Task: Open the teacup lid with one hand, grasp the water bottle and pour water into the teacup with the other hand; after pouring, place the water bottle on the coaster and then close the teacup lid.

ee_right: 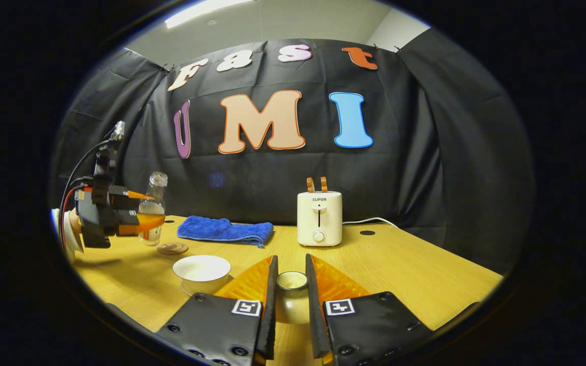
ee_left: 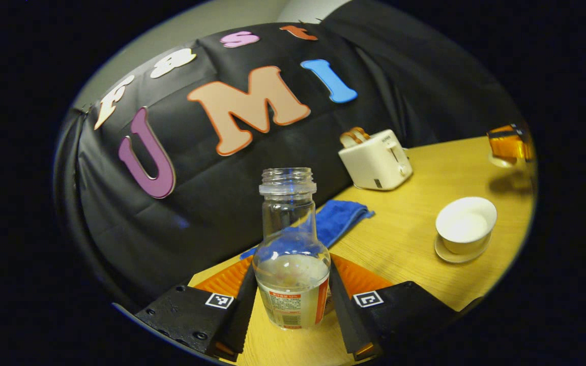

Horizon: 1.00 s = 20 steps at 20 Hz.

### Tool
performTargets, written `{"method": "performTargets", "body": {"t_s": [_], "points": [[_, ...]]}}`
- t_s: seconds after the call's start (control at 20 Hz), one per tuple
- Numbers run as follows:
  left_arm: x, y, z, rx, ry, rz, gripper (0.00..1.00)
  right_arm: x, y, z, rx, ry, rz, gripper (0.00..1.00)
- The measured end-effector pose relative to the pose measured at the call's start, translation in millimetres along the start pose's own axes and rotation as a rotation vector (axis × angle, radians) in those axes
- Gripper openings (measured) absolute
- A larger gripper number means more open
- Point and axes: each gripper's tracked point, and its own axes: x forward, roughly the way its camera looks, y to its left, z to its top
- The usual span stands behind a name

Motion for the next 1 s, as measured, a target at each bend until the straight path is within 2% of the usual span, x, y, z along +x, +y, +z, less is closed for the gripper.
{"method": "performTargets", "body": {"t_s": [0.15, 0.4, 0.6, 1.0], "points": [[-7.8, -4.4, 7.8, -0.134, -0.070, 0.028, 0.70, 0.4, 0.0, -0.6, 0.000, 0.000, 0.000, 0.31], [5.0, -19.4, -10.8, -0.292, -0.035, -0.045, 0.69, 0.5, -0.3, -0.5, 0.000, -0.001, 0.000, 0.31], [10.0, -20.2, -23.1, -0.336, -0.040, -0.041, 0.70, 0.2, 0.7, 0.1, 0.000, 0.000, 0.004, 0.32], [31.6, -25.0, -24.2, -0.331, -0.055, -0.037, 0.71, 0.1, 0.8, -0.4, 0.000, 0.000, 0.005, 0.31]]}}
